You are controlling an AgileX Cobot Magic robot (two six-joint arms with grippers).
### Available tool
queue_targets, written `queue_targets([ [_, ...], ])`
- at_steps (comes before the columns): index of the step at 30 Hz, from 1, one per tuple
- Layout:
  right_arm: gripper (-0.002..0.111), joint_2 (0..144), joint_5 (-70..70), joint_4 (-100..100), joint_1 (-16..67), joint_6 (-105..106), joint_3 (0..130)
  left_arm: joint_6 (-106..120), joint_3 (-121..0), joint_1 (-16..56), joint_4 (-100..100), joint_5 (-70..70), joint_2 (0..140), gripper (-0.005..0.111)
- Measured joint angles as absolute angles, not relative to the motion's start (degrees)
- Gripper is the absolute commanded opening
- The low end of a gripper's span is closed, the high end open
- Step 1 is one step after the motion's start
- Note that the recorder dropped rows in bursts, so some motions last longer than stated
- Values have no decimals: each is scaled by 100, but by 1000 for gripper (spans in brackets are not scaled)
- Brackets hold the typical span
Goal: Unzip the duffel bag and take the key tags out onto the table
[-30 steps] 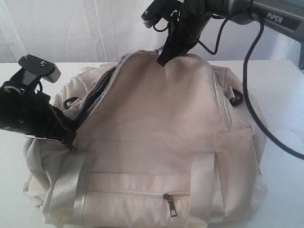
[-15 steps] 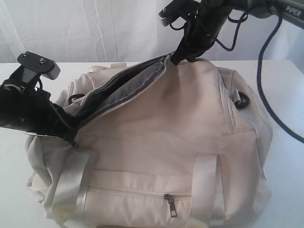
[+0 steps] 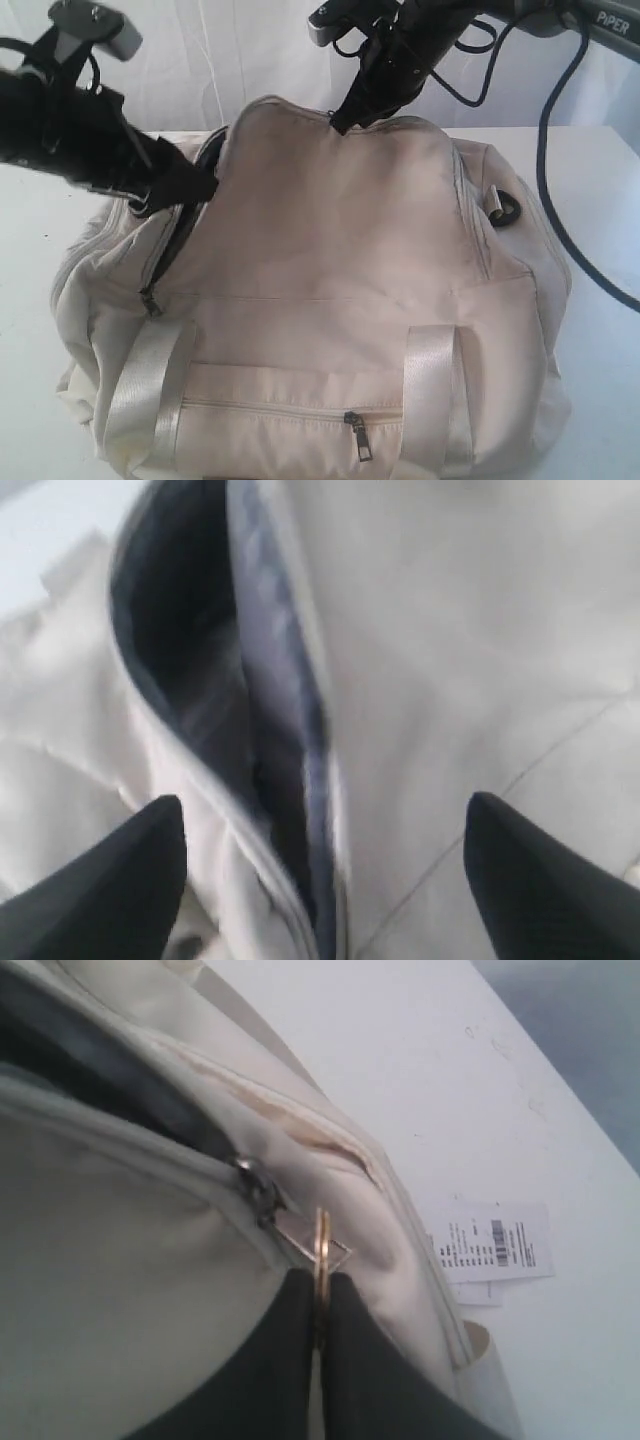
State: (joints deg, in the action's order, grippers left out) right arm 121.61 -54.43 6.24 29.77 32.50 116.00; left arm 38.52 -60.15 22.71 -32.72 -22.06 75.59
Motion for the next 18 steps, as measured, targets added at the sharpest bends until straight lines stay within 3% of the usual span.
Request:
queue_targets([
  [5, 0, 12161, -5392, 671, 3052, 3258, 11614, 4092, -6575, 2490, -3476, -1831, 7735, 66],
  [13, 0, 12161, -5382, 671, 3052, 3258, 11614, 4695, -7886, 2502, -3397, -2069, 9078, 70],
  [18, 0, 12161, -5382, 390, 3052, 3135, 11614, 4940, -8905, 2510, -2337, -2300, 9918, 71],
])
